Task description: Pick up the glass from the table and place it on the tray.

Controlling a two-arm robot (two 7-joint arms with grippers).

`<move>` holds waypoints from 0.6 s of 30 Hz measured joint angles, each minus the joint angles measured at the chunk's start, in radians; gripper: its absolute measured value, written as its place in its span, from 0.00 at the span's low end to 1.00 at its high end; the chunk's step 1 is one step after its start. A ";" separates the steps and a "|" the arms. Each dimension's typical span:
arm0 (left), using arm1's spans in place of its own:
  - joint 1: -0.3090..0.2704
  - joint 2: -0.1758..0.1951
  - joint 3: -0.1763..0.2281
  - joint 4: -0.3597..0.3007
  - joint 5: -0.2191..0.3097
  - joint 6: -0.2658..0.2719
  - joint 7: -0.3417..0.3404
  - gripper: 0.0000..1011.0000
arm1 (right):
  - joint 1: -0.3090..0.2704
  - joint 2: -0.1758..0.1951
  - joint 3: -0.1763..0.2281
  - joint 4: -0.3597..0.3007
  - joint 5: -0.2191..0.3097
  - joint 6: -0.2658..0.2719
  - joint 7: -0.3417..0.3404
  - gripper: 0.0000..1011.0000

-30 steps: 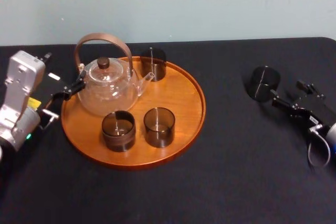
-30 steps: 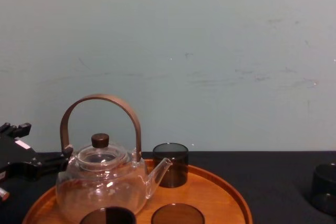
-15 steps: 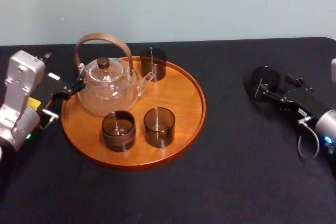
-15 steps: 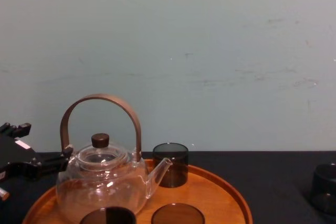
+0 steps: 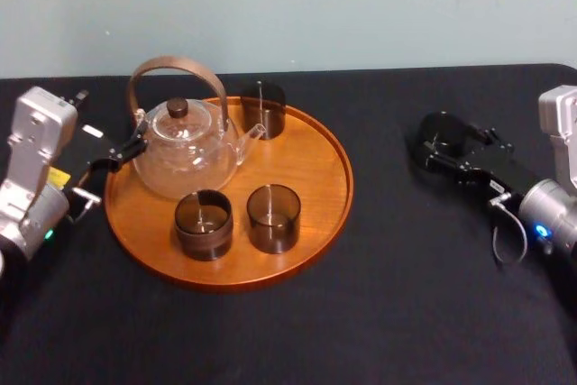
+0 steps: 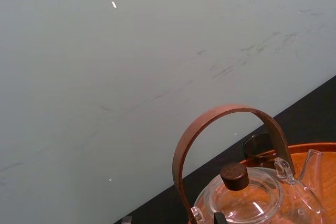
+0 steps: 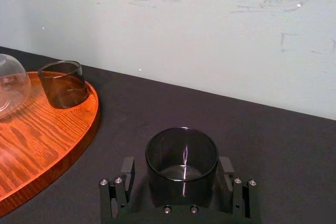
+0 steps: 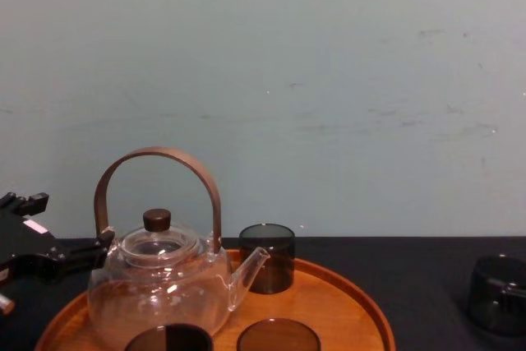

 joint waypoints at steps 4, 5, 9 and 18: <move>0.000 0.000 0.000 0.000 0.000 0.000 0.000 1.00 | 0.009 -0.003 -0.004 0.009 -0.004 0.001 0.000 0.99; 0.000 0.000 0.000 0.000 0.000 0.000 0.000 1.00 | 0.011 -0.004 -0.005 0.011 -0.006 0.002 0.000 0.99; 0.000 0.000 0.000 0.000 0.000 0.000 0.000 1.00 | 0.016 -0.006 -0.007 0.017 -0.008 0.003 0.000 0.99; 0.000 0.000 0.000 0.000 0.000 0.000 0.000 1.00 | 0.037 -0.014 -0.011 0.044 -0.013 0.006 0.000 0.99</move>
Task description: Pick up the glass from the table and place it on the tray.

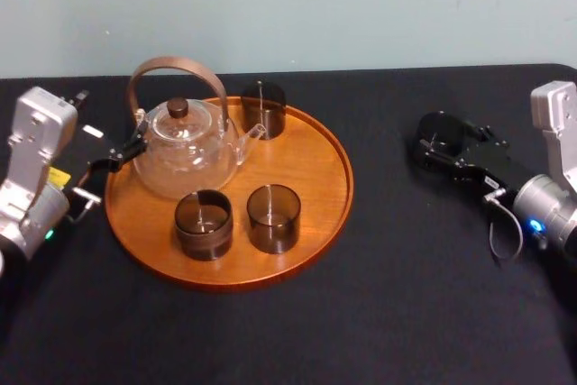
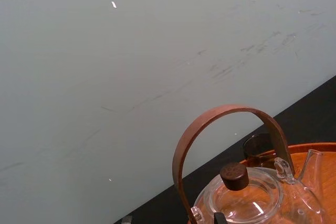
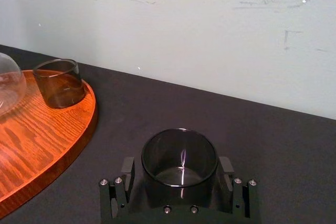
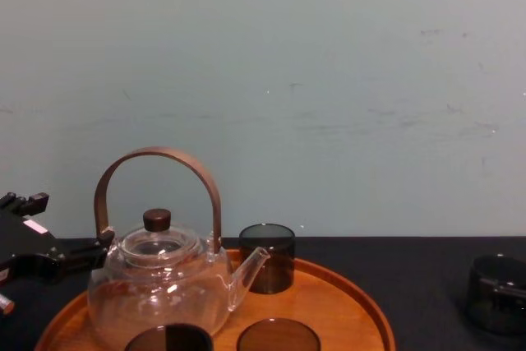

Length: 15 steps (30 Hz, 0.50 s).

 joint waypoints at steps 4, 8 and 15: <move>0.000 0.000 0.000 0.000 0.000 0.000 0.000 1.00 | 0.015 -0.007 -0.003 0.019 -0.003 0.002 -0.001 0.99; 0.000 0.000 0.000 0.000 0.000 0.000 0.000 1.00 | 0.033 -0.015 -0.006 0.044 -0.009 0.002 -0.003 0.99; 0.000 0.000 0.000 0.000 0.000 0.000 0.000 1.00 | 0.062 -0.024 -0.016 0.079 -0.022 0.000 0.000 0.99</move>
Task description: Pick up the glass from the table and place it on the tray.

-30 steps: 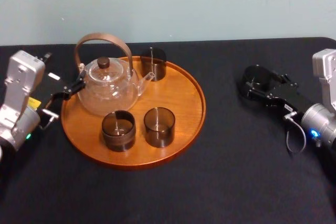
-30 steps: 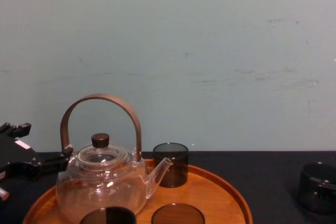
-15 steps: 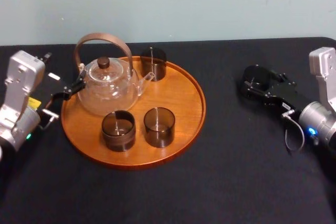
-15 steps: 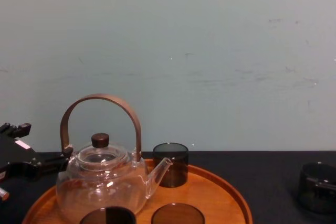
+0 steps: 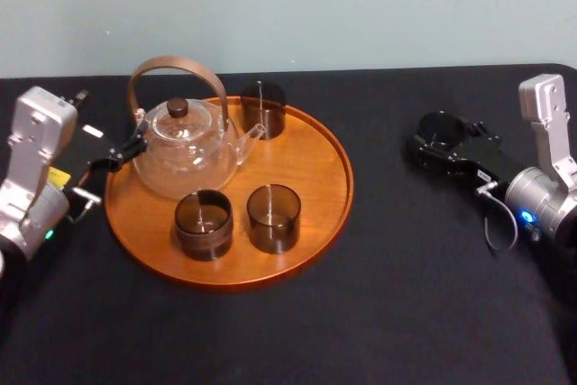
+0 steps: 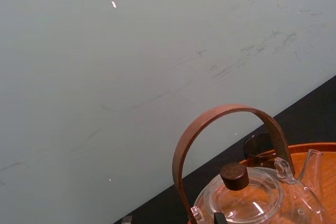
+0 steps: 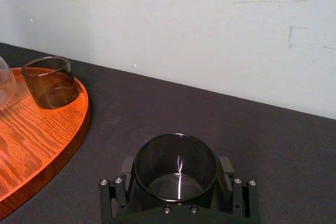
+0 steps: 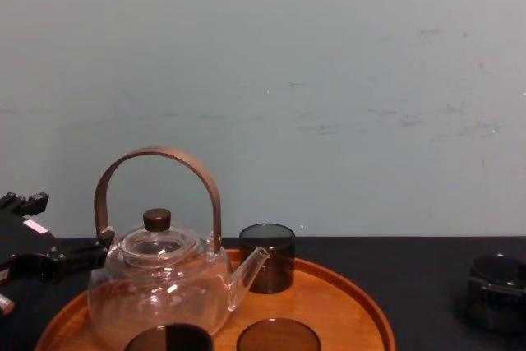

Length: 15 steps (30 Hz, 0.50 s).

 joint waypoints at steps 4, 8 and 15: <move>0.000 0.000 0.000 0.000 0.000 0.000 0.000 1.00 | 0.008 -0.004 -0.002 0.009 -0.006 -0.002 -0.001 0.99; 0.000 0.000 0.000 0.000 0.000 0.000 0.000 1.00 | 0.008 -0.003 -0.002 0.009 -0.006 -0.003 -0.001 0.99; 0.000 0.000 0.000 0.000 0.000 0.000 0.000 1.00 | 0.006 -0.003 -0.002 0.008 -0.005 -0.003 -0.001 0.99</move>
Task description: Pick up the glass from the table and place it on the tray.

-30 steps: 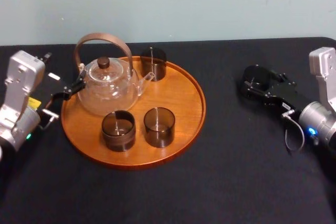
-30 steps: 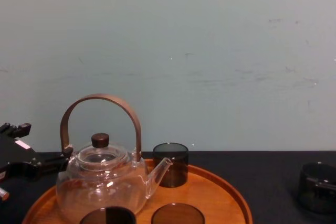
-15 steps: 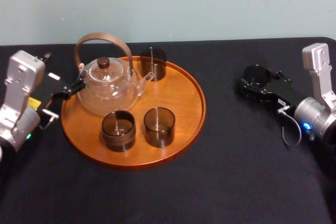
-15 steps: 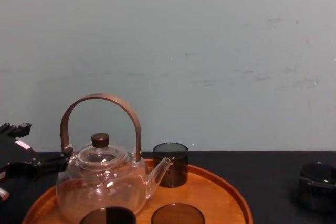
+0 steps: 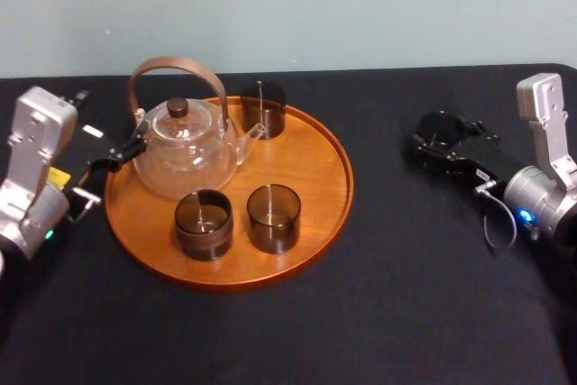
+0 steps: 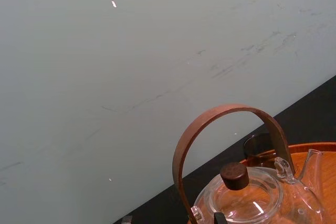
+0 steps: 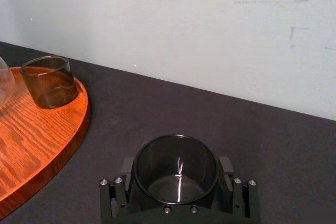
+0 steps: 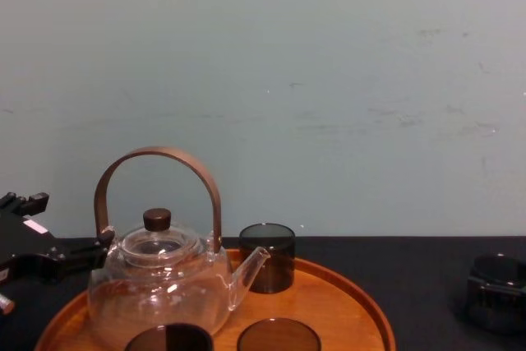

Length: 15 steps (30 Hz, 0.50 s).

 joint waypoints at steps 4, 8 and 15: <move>0.000 0.000 0.000 0.000 0.000 0.000 0.000 1.00 | -0.001 0.000 0.000 -0.001 0.001 0.000 0.000 0.98; 0.000 0.000 0.000 0.000 0.000 0.000 0.000 1.00 | -0.001 0.001 0.001 -0.002 0.001 0.000 0.000 0.91; 0.000 0.000 0.000 0.000 0.000 0.000 0.000 1.00 | -0.002 0.001 0.001 -0.002 0.002 0.000 0.000 0.89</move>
